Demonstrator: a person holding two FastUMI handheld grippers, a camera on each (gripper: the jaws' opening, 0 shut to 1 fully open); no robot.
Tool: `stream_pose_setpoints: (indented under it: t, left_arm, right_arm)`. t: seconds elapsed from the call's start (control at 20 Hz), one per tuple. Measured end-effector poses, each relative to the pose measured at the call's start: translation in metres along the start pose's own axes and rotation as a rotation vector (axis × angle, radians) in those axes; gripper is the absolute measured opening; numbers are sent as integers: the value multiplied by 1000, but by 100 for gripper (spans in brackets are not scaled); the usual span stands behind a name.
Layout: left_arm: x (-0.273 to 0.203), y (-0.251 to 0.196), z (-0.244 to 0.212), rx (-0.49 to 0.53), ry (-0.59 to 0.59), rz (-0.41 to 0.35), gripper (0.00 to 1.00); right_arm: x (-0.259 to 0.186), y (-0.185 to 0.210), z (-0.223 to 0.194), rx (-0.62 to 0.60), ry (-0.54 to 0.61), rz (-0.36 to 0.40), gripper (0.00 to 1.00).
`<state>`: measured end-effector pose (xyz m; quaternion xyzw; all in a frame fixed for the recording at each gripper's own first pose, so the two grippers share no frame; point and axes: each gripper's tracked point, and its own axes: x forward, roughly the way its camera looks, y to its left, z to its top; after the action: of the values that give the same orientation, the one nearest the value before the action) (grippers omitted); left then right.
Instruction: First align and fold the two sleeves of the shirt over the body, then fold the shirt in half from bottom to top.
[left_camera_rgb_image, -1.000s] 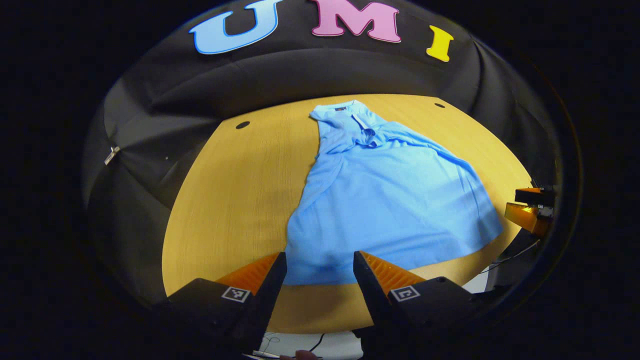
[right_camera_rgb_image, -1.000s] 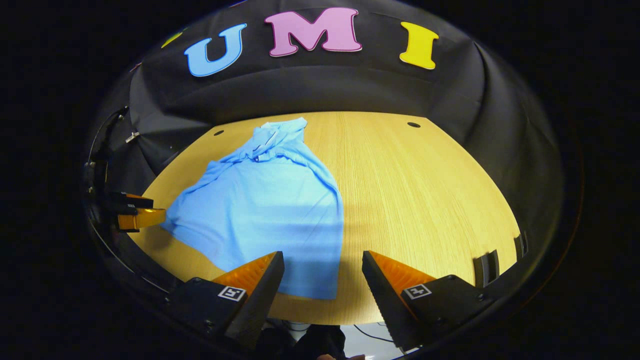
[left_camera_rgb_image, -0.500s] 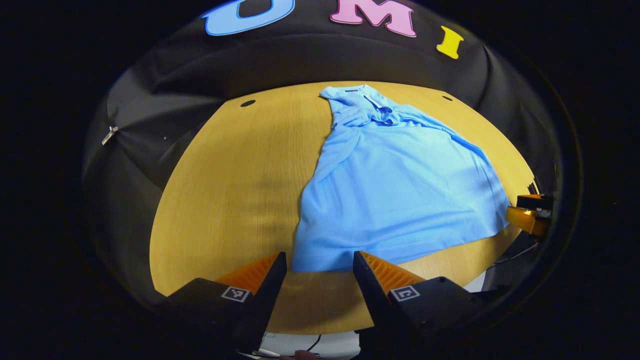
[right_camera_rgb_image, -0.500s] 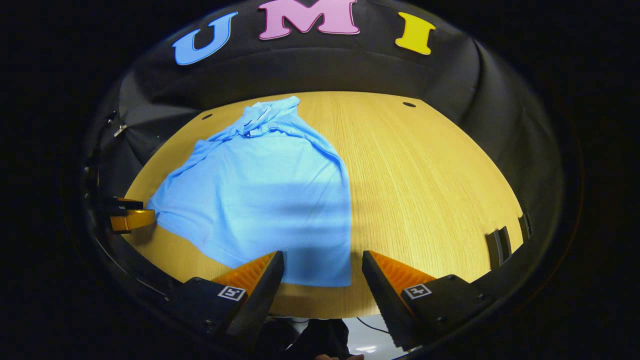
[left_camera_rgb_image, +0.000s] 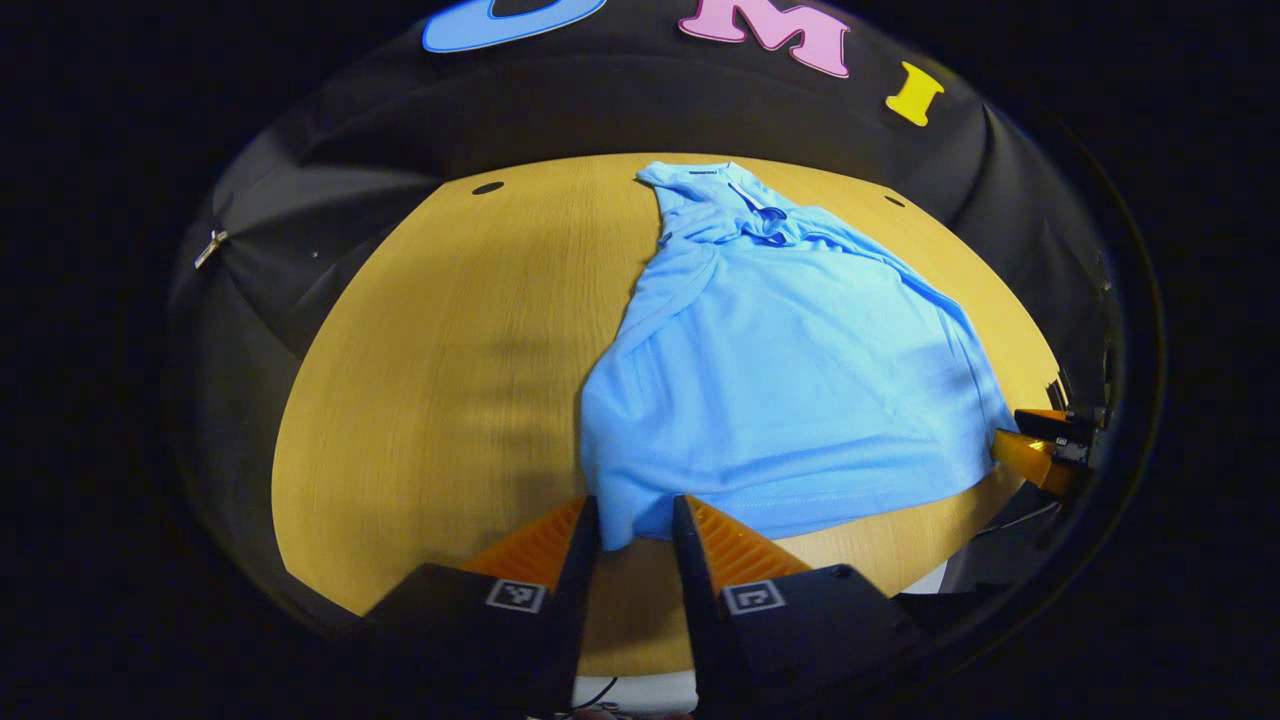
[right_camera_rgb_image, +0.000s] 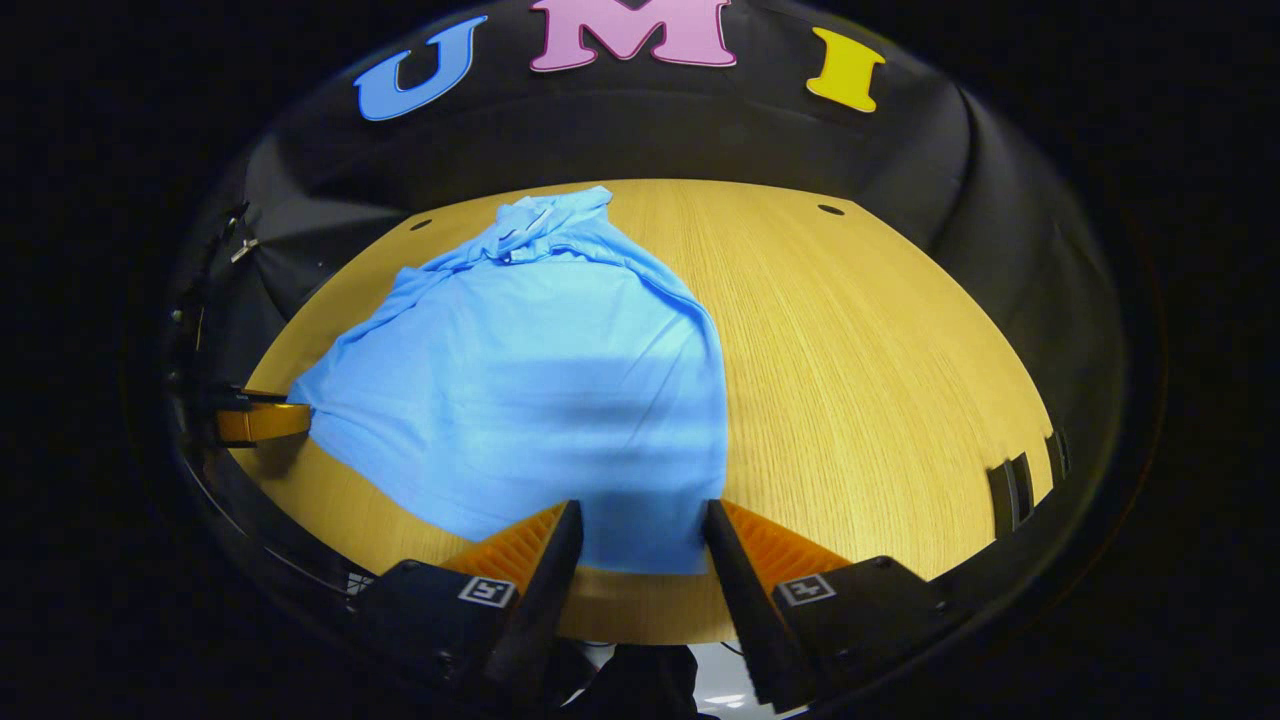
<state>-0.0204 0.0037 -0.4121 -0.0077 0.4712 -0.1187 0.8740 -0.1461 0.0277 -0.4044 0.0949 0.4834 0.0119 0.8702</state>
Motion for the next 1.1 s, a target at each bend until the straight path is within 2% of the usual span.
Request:
stream_pose_setpoints:
  t: [0.05,0.1,0.15,0.2,0.3,0.45,0.65,0.95,1.1]
  left_arm:
    - [0,-5,0,7,-7,-8,43]
    - [-1,-10,0,13,-13,-12,29]
    - [1,-11,2,19,-21,2,14]
    - [1,-11,2,26,-25,9,8]
    - [0,-18,1,18,-32,1,7]
    - [-4,-19,2,-14,-44,5,6]
    - [-16,-22,19,-43,-92,5,6]
    - [-34,-29,86,-67,-219,-8,6]
    - [-29,-33,122,-70,-273,-10,6]
  right_arm:
    - [0,5,1,-3,-9,15,72]
    - [2,9,1,-2,-6,30,57]
    - [2,12,2,3,-10,38,37]
    - [1,12,2,13,-10,33,17]
    - [3,13,3,25,-15,40,7]
    - [-2,10,8,24,-34,38,7]
    - [-13,9,41,29,-106,42,7]
    - [-11,6,113,50,-226,56,7]
    - [-3,6,147,35,-277,62,7]
